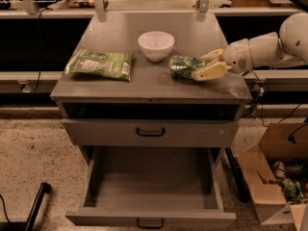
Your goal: Pick green can from middle drawer and place on counter
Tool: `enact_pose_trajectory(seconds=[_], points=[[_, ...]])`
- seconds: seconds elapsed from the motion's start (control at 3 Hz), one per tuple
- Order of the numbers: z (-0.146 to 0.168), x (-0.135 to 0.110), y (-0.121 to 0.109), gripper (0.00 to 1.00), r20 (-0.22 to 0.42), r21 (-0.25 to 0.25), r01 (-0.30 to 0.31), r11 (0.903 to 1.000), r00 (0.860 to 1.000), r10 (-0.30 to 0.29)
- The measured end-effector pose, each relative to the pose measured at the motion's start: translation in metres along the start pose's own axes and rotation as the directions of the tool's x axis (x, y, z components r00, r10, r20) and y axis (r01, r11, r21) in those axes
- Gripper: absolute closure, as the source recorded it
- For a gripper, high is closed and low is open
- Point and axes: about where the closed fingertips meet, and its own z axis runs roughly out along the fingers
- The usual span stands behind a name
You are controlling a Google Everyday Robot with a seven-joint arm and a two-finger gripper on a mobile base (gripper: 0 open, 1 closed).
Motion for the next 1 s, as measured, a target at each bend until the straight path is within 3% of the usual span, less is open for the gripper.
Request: enact_pose_trajectory(seconds=[0.67,1.0], points=[[0.0067,-0.0004,0.0012,0.13,0.001,-0.011,0.000,0.9999,1.000,0.000],[0.0096,-0.0006,0.0017,0.00,0.001,-0.016,0.000,0.9999,1.000,0.000]])
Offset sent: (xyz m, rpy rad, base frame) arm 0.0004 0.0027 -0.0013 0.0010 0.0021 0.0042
